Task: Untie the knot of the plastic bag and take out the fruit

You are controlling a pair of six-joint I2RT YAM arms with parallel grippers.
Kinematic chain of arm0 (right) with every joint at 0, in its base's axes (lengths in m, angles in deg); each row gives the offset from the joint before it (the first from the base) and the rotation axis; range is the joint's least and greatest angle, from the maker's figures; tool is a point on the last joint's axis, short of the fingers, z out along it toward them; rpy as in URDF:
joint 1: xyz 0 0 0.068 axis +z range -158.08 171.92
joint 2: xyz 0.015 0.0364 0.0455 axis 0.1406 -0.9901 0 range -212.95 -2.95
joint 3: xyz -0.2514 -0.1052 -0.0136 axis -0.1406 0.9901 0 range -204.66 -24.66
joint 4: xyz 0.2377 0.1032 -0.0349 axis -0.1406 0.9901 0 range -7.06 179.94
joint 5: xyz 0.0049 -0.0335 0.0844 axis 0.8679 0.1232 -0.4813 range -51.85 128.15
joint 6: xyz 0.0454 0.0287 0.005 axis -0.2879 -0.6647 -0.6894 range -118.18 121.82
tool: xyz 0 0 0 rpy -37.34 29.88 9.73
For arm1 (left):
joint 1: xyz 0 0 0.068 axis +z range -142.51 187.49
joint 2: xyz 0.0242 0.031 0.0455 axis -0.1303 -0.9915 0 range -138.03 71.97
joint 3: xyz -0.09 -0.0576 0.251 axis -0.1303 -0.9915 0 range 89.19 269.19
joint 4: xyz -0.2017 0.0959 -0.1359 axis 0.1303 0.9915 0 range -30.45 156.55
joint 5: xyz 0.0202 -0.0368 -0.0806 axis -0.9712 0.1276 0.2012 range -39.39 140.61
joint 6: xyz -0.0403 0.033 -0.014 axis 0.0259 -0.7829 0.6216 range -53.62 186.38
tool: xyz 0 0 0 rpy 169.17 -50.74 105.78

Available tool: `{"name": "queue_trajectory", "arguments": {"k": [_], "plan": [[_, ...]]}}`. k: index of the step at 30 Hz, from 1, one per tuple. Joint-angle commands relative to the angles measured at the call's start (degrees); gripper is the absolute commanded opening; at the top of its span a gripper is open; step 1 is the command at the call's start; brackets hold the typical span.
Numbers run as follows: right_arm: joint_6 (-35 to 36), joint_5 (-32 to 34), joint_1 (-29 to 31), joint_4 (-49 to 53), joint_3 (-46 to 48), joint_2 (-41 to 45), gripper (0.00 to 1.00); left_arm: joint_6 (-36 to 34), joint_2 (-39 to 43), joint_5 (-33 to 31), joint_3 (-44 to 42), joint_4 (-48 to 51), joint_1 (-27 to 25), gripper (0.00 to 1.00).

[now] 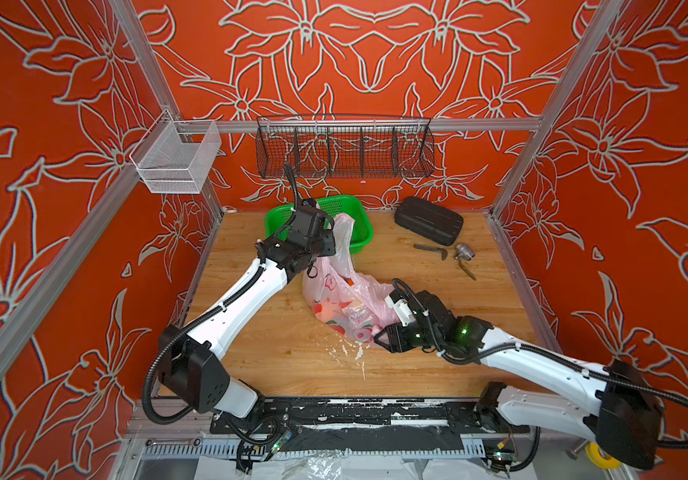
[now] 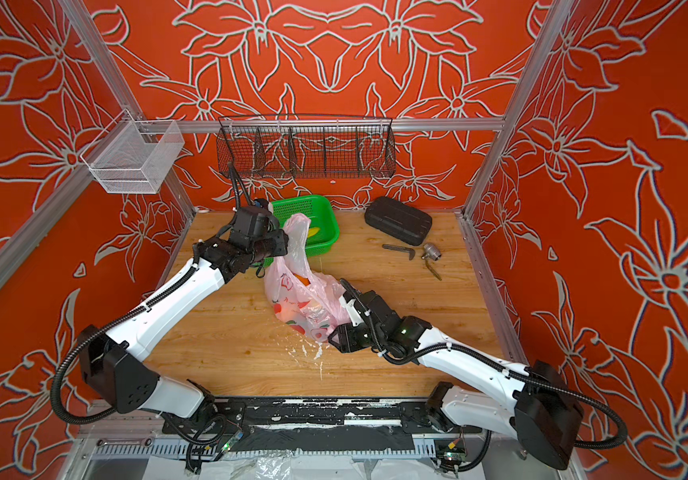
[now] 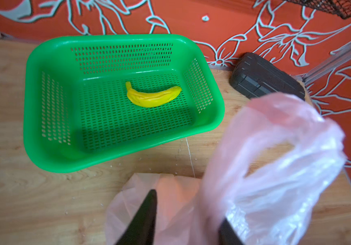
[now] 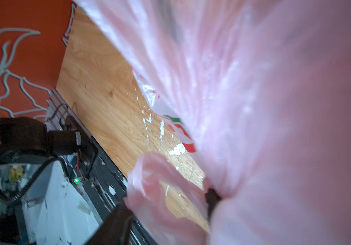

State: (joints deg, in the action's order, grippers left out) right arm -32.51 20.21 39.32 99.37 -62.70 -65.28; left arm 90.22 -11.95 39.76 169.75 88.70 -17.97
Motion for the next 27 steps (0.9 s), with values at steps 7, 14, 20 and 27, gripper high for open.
{"name": "queue_trajectory", "arguments": {"k": [7,14,20,27], "plan": [[12.41,13.26,0.17,9.97,-16.19,7.16,0.92,8.36,15.96,4.41,-6.24,7.22,0.14,0.68],[19.14,16.28,-1.28,14.21,-31.18,-3.52,0.93,18.25,26.53,6.23,-10.35,13.55,-0.24,0.71],[25.23,10.71,-4.36,15.56,-39.55,-14.43,0.93,26.07,32.32,9.58,-17.67,12.21,-4.98,0.71],[28.78,5.73,-6.57,16.99,-43.82,-24.09,0.91,28.94,28.14,7.25,-20.60,8.41,-11.96,0.95]]}}
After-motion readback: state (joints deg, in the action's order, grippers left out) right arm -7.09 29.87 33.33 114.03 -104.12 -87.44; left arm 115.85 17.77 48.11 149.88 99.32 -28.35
